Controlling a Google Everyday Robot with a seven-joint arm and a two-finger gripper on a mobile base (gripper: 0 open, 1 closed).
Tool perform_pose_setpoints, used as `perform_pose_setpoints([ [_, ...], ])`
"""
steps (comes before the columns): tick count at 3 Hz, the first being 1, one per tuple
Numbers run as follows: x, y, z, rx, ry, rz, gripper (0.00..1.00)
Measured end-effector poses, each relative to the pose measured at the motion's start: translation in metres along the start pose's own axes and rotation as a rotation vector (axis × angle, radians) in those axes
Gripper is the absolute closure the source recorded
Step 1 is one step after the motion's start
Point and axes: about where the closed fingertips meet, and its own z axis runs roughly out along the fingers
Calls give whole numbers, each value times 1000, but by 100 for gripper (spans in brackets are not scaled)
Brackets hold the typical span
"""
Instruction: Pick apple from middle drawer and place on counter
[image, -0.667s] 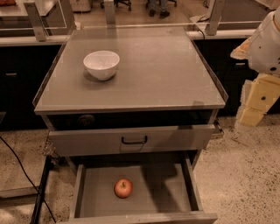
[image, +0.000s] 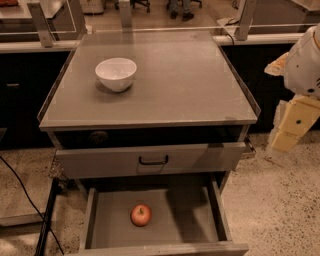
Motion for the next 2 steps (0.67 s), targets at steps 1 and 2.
perform_pose_setpoints([
  [1,6,12,26,-1,-53,15,0],
  [2,12,32,71,-36,-100,41,19],
])
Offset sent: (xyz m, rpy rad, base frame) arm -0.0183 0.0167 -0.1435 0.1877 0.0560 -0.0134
